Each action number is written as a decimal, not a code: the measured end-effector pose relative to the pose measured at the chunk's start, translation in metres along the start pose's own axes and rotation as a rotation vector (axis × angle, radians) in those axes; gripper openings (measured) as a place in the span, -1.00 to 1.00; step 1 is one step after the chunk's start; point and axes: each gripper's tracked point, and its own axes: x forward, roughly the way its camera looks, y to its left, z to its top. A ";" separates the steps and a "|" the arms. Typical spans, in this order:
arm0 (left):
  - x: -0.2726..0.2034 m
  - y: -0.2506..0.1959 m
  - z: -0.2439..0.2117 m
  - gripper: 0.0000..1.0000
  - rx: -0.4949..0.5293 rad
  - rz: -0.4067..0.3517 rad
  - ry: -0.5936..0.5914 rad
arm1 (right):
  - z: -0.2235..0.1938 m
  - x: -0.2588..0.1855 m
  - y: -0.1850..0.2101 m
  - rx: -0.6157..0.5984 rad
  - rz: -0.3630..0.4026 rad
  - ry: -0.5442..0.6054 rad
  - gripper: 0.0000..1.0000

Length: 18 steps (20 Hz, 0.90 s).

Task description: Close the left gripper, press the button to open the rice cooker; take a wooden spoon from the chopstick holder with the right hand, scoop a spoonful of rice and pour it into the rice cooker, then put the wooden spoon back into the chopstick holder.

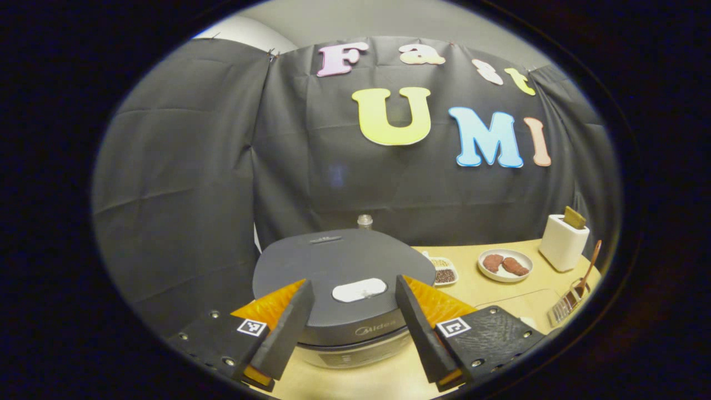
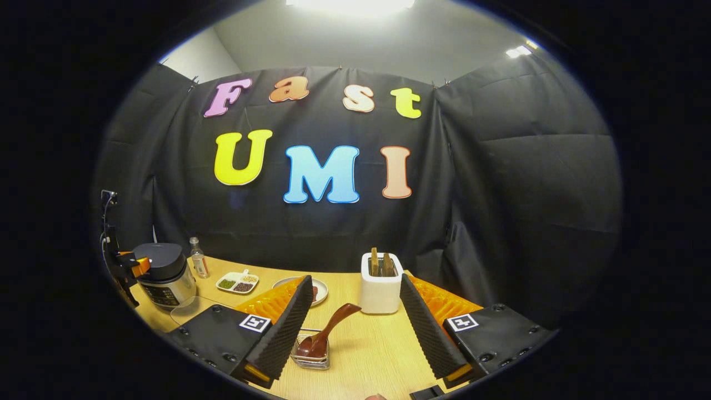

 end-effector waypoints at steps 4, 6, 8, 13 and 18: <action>0.001 -0.001 -0.011 1.00 0.020 -0.002 0.018 | 0.008 -0.003 -0.002 0.013 -0.002 -0.021 0.98; 0.002 -0.002 -0.005 0.90 0.019 -0.008 0.022 | 0.012 -0.007 -0.003 0.019 0.005 -0.029 0.98; 0.000 -0.004 0.005 0.88 0.025 -0.016 0.028 | 0.019 -0.012 -0.007 0.020 0.007 -0.045 0.98; -0.044 -0.033 0.092 0.80 0.004 -0.057 -0.120 | 0.033 -0.026 -0.022 0.060 0.014 -0.077 0.98; -0.132 -0.074 0.161 0.76 0.003 -0.097 -0.244 | 0.048 -0.045 -0.039 0.103 0.054 -0.123 0.98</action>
